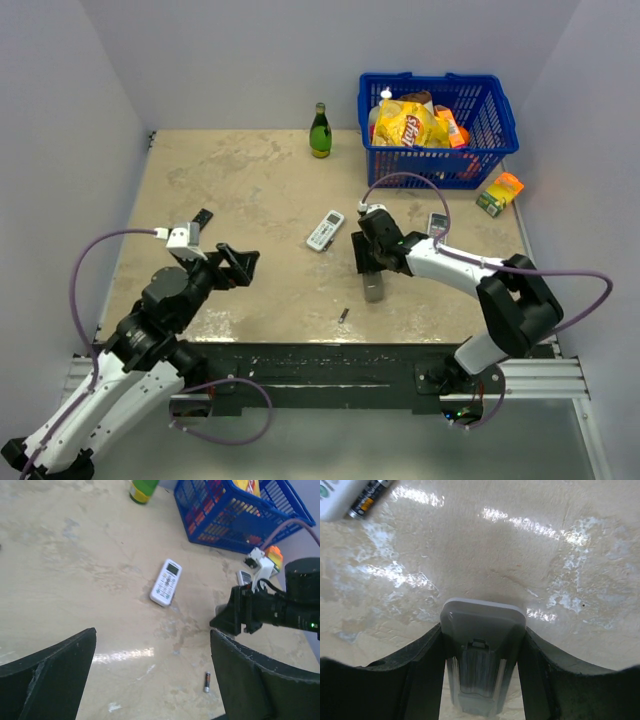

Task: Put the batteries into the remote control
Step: Place the remote control at the center of the board, then reset both arms

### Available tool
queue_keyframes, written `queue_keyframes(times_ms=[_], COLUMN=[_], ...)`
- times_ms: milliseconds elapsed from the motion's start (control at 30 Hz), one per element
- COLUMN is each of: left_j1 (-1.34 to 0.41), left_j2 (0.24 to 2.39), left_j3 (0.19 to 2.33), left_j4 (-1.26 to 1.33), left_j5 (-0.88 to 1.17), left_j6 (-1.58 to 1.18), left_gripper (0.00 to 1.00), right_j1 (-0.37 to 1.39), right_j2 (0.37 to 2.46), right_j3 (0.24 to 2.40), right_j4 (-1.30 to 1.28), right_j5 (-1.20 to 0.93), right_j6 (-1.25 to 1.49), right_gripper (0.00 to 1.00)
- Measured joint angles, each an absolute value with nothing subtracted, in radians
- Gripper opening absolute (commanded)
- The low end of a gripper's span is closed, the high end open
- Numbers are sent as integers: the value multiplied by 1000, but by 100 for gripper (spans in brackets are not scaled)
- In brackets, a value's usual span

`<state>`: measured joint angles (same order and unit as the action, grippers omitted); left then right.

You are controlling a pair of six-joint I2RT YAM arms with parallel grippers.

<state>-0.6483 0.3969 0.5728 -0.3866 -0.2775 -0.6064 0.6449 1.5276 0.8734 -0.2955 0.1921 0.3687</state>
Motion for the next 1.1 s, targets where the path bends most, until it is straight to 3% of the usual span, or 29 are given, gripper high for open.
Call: queue_keyframes(times_ms=[33,167,367,467,633,1100], left_j1=[-648,-648,-648,-648,-645,-640], left_j2=[382,321,231,213,207,3], left_j3=[591,638,636,635,635,659], left_j4=[-410,-479,-528,-545,-570,-664], left_j5=[-308,-420,-527,-558,-604,-818], left_j6=[-595,-552,-529,-528,-532,-596], left_gripper=[100,100,100,100,100,100], right_j1=[645,644,639,635,628,620], right_j2=[1551,1597,1621,1615,1499,734], right_j3=[871,863,863,863,847,767], right_j4=[-290,-275,-253,-252,-254,-245], right_j5=[192,189,191,192,257,743], right_j6=[369,373,376,376,383,404], right_gripper=[21,56,91,98,98,98])
